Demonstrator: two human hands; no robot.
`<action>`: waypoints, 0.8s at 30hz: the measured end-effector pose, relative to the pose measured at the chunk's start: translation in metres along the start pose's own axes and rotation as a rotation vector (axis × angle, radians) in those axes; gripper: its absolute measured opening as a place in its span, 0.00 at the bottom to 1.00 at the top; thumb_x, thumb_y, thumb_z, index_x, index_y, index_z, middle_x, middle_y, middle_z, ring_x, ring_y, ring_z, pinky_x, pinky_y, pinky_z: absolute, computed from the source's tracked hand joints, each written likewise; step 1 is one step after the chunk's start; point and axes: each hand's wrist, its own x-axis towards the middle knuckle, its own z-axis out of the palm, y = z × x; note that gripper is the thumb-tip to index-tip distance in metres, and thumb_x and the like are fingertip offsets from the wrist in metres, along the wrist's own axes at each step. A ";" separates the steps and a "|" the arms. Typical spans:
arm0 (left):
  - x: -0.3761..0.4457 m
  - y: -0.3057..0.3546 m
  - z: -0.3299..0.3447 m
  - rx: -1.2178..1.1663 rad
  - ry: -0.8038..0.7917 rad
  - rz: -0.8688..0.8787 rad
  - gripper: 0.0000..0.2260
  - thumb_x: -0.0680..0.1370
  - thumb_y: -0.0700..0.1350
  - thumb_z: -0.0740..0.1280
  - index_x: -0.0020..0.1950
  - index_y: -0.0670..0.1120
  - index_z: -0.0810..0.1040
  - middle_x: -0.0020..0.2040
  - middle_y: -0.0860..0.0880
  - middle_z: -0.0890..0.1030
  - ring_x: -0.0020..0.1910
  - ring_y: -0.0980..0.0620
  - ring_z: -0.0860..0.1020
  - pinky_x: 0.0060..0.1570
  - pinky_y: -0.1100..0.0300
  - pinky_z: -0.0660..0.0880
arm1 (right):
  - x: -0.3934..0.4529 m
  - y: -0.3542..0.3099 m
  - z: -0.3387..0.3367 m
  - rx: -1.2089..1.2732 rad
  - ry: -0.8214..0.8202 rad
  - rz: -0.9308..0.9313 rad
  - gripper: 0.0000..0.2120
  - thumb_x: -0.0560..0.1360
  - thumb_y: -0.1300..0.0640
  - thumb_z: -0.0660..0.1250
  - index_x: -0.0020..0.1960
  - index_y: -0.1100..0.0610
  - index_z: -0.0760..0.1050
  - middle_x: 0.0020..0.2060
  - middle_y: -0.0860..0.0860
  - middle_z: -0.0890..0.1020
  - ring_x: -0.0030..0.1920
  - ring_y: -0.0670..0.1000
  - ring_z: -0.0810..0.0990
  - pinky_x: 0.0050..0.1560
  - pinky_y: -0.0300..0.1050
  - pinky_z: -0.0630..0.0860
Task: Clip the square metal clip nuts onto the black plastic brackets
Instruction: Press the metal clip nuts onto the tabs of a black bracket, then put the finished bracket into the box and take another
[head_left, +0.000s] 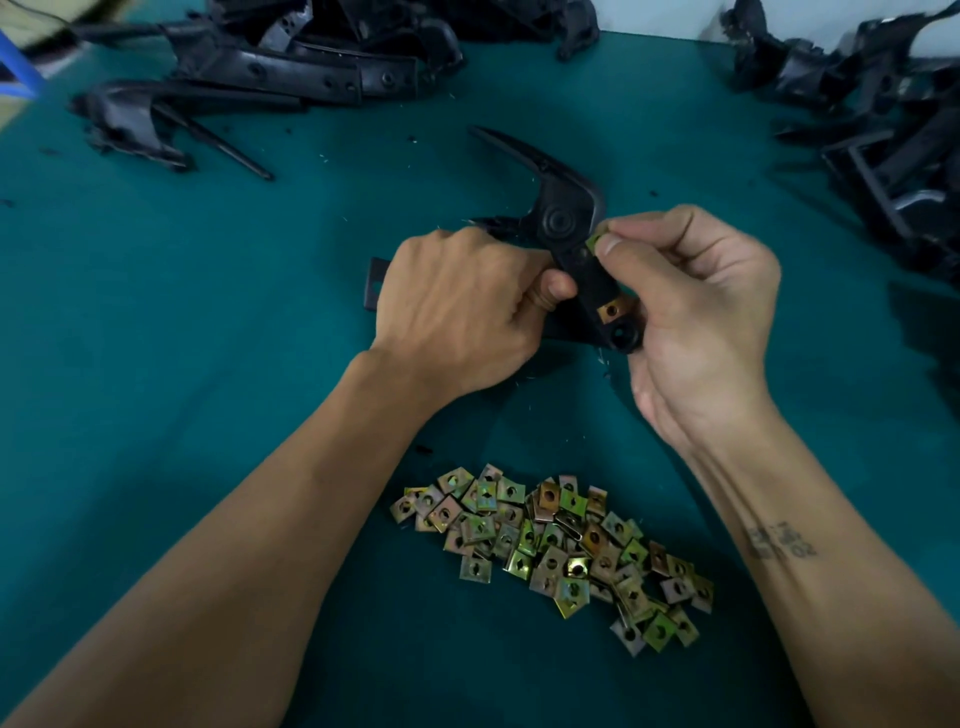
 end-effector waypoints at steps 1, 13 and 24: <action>0.000 0.000 0.000 0.000 0.002 -0.005 0.19 0.81 0.61 0.50 0.34 0.54 0.55 0.30 0.50 0.65 0.28 0.37 0.72 0.29 0.53 0.62 | 0.000 0.000 0.001 0.011 0.003 -0.004 0.10 0.70 0.70 0.71 0.36 0.57 0.80 0.34 0.52 0.83 0.40 0.53 0.79 0.47 0.50 0.75; 0.000 -0.001 0.001 0.045 -0.036 -0.003 0.18 0.81 0.59 0.52 0.34 0.52 0.61 0.29 0.45 0.73 0.29 0.38 0.73 0.31 0.55 0.57 | -0.005 0.003 0.005 0.049 -0.043 0.063 0.12 0.70 0.62 0.65 0.31 0.53 0.81 0.39 0.55 0.82 0.45 0.57 0.78 0.48 0.59 0.70; 0.006 0.006 -0.013 0.133 -0.031 -0.203 0.20 0.81 0.58 0.51 0.37 0.49 0.71 0.39 0.40 0.81 0.38 0.33 0.78 0.33 0.52 0.62 | -0.010 -0.003 0.007 -0.115 -0.136 0.015 0.12 0.71 0.60 0.64 0.49 0.51 0.84 0.47 0.46 0.86 0.51 0.46 0.81 0.55 0.42 0.74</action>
